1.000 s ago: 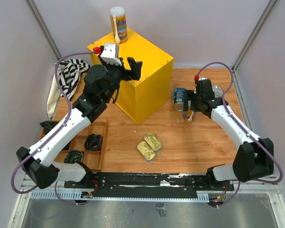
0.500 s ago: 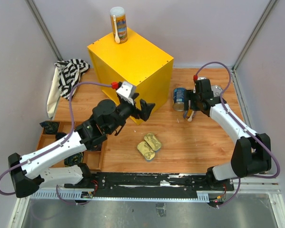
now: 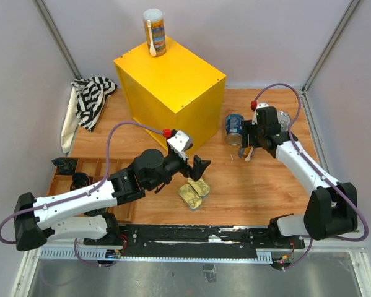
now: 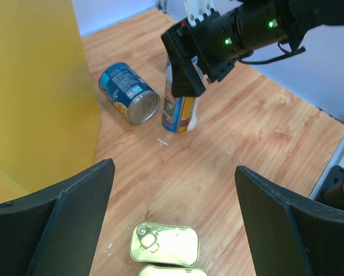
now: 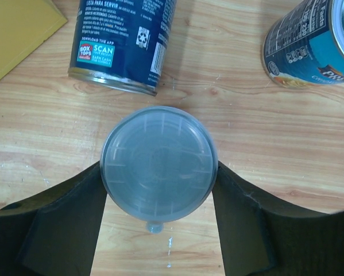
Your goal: Place and organize the canned foods onto the counter
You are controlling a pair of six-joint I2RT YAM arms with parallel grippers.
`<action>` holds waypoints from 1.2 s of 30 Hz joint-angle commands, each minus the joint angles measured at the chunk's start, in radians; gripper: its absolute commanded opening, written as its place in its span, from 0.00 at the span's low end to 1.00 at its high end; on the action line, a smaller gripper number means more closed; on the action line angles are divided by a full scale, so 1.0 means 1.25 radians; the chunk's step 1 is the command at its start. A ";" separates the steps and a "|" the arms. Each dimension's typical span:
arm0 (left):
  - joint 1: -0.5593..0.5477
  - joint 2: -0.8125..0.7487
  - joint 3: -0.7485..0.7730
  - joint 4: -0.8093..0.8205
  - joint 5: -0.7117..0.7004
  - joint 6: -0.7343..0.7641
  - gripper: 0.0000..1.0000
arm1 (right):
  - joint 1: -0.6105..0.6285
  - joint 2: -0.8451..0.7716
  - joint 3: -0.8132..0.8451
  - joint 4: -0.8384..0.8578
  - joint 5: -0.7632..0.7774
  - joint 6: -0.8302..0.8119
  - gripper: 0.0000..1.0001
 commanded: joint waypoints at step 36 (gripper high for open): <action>-0.102 0.071 -0.329 0.502 -0.013 0.103 0.91 | 0.416 -0.017 0.047 -0.138 0.026 0.163 0.83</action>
